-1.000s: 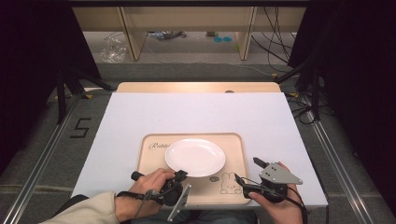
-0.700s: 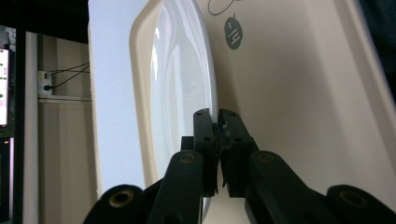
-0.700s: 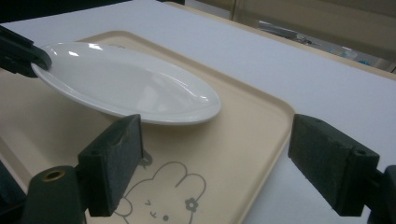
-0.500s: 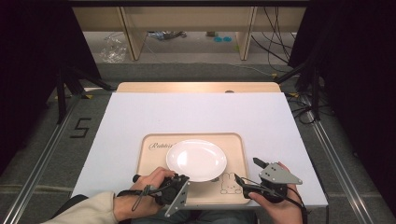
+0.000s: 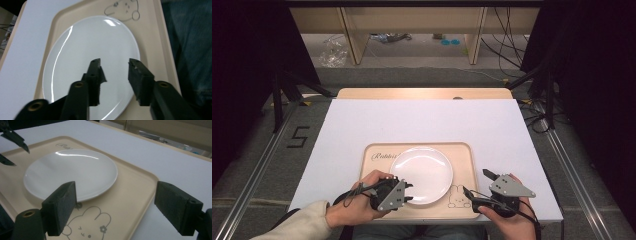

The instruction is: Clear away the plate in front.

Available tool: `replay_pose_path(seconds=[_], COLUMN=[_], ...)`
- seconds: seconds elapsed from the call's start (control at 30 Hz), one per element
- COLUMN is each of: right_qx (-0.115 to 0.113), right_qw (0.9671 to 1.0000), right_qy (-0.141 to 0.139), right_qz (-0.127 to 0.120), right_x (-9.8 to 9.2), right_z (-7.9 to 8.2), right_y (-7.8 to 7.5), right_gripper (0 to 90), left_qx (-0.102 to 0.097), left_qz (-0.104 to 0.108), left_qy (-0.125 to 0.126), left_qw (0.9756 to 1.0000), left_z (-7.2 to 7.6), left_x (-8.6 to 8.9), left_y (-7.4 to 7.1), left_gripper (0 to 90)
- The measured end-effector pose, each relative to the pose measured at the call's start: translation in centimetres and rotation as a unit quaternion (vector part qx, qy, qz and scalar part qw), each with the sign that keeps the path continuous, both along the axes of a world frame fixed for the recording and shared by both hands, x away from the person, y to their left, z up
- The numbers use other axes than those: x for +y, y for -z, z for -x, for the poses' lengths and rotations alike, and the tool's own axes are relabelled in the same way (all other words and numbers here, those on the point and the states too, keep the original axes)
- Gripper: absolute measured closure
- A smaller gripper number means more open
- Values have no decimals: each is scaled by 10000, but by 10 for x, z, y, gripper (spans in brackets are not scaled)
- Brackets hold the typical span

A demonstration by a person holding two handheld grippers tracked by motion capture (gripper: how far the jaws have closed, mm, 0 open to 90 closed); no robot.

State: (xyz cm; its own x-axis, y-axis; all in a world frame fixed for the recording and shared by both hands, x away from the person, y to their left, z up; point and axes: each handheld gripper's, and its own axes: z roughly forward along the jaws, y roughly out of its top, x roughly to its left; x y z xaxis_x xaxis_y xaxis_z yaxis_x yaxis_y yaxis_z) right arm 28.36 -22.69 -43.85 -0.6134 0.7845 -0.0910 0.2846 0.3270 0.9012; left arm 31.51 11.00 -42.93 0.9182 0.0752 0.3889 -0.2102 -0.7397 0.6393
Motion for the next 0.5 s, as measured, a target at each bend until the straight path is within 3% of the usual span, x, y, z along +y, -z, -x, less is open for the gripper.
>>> replay_pose_path(seconds=[0.07, 0.13, 0.17, 0.23, 0.27, 0.4, 0.5], right_qx=[0, -22, -12, 1, 11, -7, -21], right_qw=[10000, 10000, 10000, 10000, 10000, 10000, 10000], right_qy=[-1, 23, -46, 9, 13, 10, 19], right_qz=[-1, -36, 46, -24, -43, -33, -57], right_x=[0, 1, -1, 0, 0, 0, -1], right_z=[0, 0, 0, 0, 0, 0, -1], right_y=[0, 1, 0, 0, 0, 0, 0], right_gripper=[191, 191, 191, 191, 191, 191, 191], left_qx=[178, 348, 334, 337, 402, 540, 482], left_qz=[367, 674, 664, 799, 963, 1031, 894], left_qy=[-102, -266, -282, -395, -514, -689, -665], left_qw=[9991, 9968, 9968, 9955, 9932, 9908, 9926], left_z=[-2, -3, -5, -6, -6, -9, -8], left_x=[5, 11, 14, 21, 24, 31, 29], left_y=[0, 1, 0, 2, 4, 10, 11], left_gripper=[515, 457, 434, 417, 410, 358, 309])
